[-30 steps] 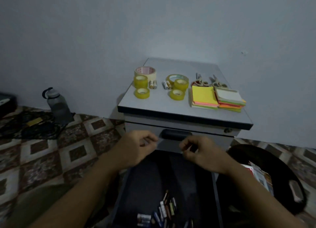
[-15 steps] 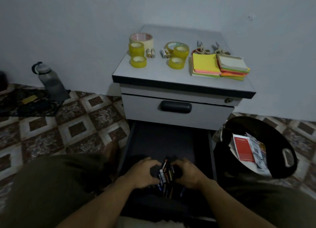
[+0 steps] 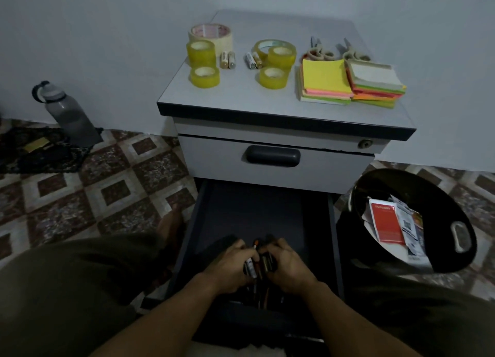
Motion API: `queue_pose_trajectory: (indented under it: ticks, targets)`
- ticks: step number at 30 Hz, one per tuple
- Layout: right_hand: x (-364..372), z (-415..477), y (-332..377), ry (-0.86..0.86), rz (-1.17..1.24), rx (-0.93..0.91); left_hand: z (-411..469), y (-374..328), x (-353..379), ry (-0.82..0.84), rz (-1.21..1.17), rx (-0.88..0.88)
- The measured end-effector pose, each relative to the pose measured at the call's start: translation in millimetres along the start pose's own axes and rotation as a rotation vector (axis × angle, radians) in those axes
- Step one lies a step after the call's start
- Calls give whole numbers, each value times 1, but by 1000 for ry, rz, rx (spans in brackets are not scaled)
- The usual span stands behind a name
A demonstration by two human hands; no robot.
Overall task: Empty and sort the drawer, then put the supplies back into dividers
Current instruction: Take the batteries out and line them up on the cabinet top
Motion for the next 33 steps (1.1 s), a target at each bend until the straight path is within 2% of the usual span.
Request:
queue_pose_trajectory:
  ticks: [7, 21, 33]
  targets:
    - [-1, 2, -6, -38, 22, 6, 1, 13, -3, -78, 30, 11]
    - [1, 5, 1, 8, -25, 9, 2, 15, -5, -91, 182, 116]
    - [-3, -1, 10, 13, -60, 77, 2, 17, -8, -113, 176, 21]
Point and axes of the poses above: each hand's wrist, its own z-axis towards the middle knuckle, its own x-axis out of the palm, y = z × x, the point moved 1 cm from there along z, towards the middle knuckle, and after that the axes turned 15 degrees about z, right-handed, at the moved point
